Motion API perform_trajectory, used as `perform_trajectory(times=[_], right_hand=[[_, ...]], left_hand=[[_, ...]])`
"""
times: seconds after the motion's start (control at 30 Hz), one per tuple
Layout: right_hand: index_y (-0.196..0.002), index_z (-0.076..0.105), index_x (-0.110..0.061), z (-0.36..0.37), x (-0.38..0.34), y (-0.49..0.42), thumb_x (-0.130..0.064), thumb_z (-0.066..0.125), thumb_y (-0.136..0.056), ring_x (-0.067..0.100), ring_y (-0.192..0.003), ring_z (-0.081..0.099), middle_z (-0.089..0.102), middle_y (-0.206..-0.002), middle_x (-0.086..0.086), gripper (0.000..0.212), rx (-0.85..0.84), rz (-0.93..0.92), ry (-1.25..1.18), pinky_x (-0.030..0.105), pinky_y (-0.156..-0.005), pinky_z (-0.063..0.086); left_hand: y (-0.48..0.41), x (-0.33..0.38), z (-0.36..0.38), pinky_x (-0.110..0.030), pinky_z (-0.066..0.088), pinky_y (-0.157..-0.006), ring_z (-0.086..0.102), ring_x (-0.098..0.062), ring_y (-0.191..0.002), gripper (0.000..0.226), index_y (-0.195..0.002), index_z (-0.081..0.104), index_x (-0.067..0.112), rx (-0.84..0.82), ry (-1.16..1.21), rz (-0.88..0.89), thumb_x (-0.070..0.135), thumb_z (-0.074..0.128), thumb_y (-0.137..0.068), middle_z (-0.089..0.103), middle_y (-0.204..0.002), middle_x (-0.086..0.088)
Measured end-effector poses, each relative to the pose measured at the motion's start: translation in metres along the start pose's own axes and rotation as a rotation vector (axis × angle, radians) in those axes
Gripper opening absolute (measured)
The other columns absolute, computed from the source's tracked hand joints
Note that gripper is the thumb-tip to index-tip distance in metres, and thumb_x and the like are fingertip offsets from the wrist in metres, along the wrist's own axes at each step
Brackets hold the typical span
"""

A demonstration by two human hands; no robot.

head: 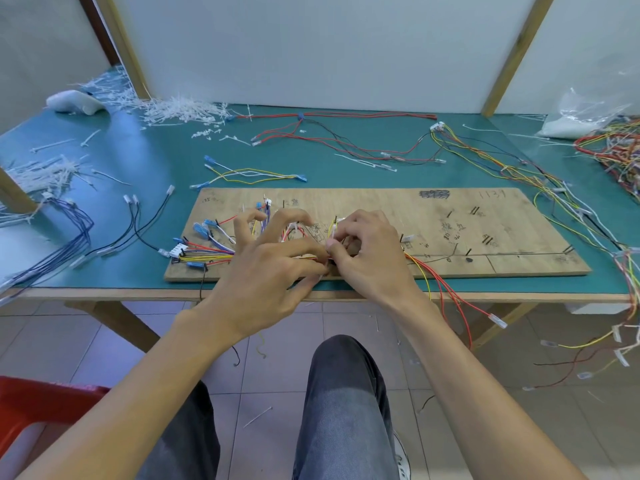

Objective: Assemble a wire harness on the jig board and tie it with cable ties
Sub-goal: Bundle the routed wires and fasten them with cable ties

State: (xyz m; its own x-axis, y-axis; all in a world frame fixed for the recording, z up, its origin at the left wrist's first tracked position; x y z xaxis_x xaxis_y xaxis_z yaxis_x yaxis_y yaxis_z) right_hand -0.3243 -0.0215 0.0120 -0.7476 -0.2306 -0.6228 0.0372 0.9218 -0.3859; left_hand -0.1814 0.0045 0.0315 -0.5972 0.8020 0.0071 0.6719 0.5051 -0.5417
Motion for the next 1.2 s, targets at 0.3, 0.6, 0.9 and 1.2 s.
perform_trajectory(times=[0.3, 0.6, 0.9, 1.2], right_hand=[[-0.096, 0.081, -0.02, -0.009, 0.004, 0.003, -0.018, 0.082, -0.087, 0.019, -0.1, 0.061, 0.073, -0.094, -0.01, 0.01, 0.09, -0.028, -0.134, 0.039, -0.089, 0.051], [-0.097, 0.082, -0.022, -0.009, 0.015, 0.005, -0.012, 0.081, -0.085, 0.012, -0.098, 0.069, 0.072, -0.095, -0.011, 0.016, 0.14, 0.029, -0.256, 0.041, -0.085, 0.059], [-0.095, 0.084, -0.021, -0.011, 0.014, 0.005, -0.006, 0.081, -0.081, 0.012, -0.099, 0.069, 0.077, -0.095, -0.005, 0.021, 0.157, 0.002, -0.246, 0.038, -0.086, 0.057], [-0.093, 0.085, -0.016, -0.015, 0.008, 0.006, -0.006, 0.084, -0.08, 0.014, -0.097, 0.07, 0.079, -0.091, -0.004, 0.016, 0.182, -0.042, -0.204, 0.033, -0.085, 0.055]], left_hand=[[0.0, -0.019, 0.011, -0.052, 0.027, -0.096, 0.047, -0.008, -0.125, 0.008, -0.09, 0.072, 0.036, 0.091, 0.263, -0.354, 0.043, 0.068, -0.092, 0.063, -0.098, 0.032], [-0.008, -0.029, 0.016, -0.052, 0.036, -0.099, 0.058, 0.006, -0.104, 0.032, -0.094, 0.052, 0.038, 0.124, 0.484, -0.618, 0.031, 0.082, -0.085, 0.072, -0.083, 0.023], [-0.012, -0.034, 0.018, -0.053, 0.036, -0.101, 0.062, -0.009, -0.106, 0.04, -0.095, 0.043, 0.033, 0.092, 0.535, -0.698, 0.031, 0.082, -0.085, 0.074, -0.082, 0.024], [-0.011, -0.04, 0.021, -0.06, 0.044, -0.097, 0.065, 0.0, -0.09, 0.038, -0.093, 0.046, 0.03, 0.102, 0.617, -0.772, 0.027, 0.082, -0.084, 0.074, -0.085, 0.027]])
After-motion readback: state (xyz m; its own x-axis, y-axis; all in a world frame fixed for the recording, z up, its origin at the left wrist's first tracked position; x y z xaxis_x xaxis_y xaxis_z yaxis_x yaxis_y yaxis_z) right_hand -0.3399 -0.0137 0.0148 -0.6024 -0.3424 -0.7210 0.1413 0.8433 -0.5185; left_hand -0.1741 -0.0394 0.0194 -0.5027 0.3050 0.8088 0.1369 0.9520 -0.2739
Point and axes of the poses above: each hand's wrist, its own y-axis away from the middle knuckle, its own z-axis out of the palm, x = y × z, the point moved 9 cm from there along -y, towards the middle knuckle
